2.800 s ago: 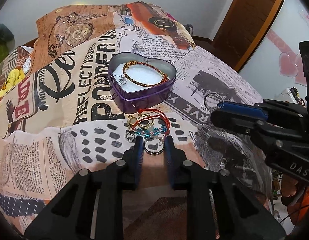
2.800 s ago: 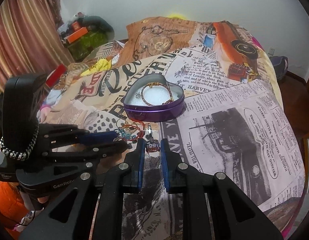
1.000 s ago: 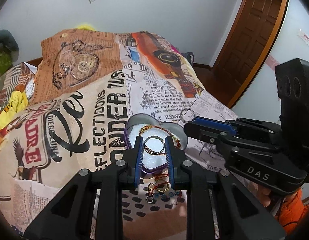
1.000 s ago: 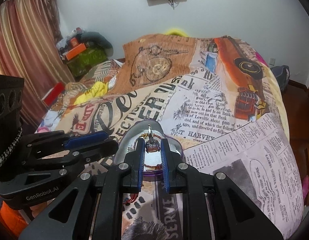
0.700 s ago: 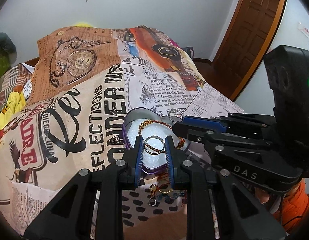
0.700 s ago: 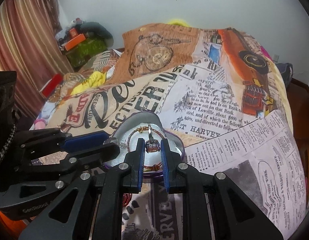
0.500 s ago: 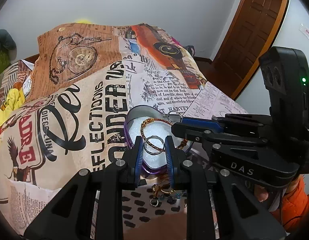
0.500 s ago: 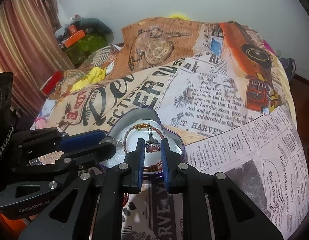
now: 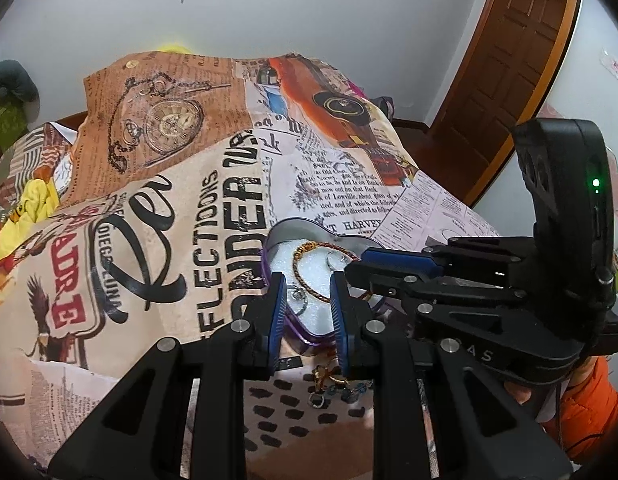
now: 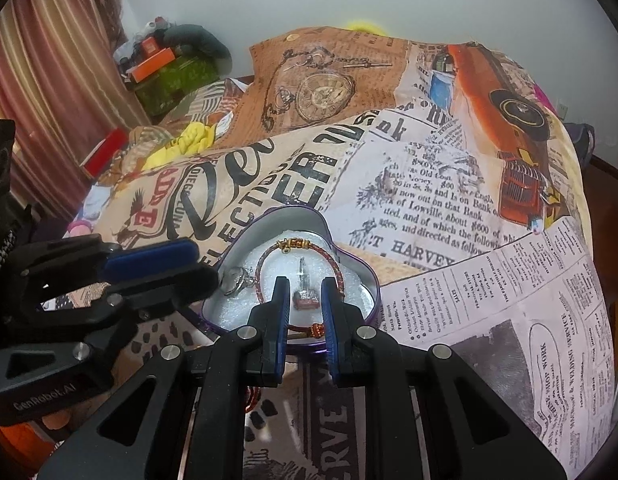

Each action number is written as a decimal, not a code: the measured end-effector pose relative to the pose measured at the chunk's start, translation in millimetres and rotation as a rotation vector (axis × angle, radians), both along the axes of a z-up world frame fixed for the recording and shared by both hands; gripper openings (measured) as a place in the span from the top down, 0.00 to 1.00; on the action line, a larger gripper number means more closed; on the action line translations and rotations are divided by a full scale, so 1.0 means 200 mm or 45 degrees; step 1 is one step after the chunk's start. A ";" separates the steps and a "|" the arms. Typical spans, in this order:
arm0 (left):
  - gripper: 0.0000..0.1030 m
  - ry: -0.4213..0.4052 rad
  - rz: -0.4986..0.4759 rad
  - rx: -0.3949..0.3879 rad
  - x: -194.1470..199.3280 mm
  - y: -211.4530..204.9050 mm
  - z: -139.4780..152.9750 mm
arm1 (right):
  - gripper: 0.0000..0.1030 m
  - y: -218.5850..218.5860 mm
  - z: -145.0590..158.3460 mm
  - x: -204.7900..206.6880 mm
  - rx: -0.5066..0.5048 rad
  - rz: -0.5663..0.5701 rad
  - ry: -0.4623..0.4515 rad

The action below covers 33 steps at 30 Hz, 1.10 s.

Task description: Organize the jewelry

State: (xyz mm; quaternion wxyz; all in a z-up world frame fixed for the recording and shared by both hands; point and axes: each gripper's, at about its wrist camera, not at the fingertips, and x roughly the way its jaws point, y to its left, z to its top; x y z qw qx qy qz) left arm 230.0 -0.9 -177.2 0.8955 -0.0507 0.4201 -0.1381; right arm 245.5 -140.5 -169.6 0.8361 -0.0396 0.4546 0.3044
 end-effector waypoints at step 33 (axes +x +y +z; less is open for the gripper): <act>0.74 -0.060 0.073 0.081 -0.29 0.10 0.21 | 0.67 -0.06 0.26 -0.29 0.005 -0.044 -0.128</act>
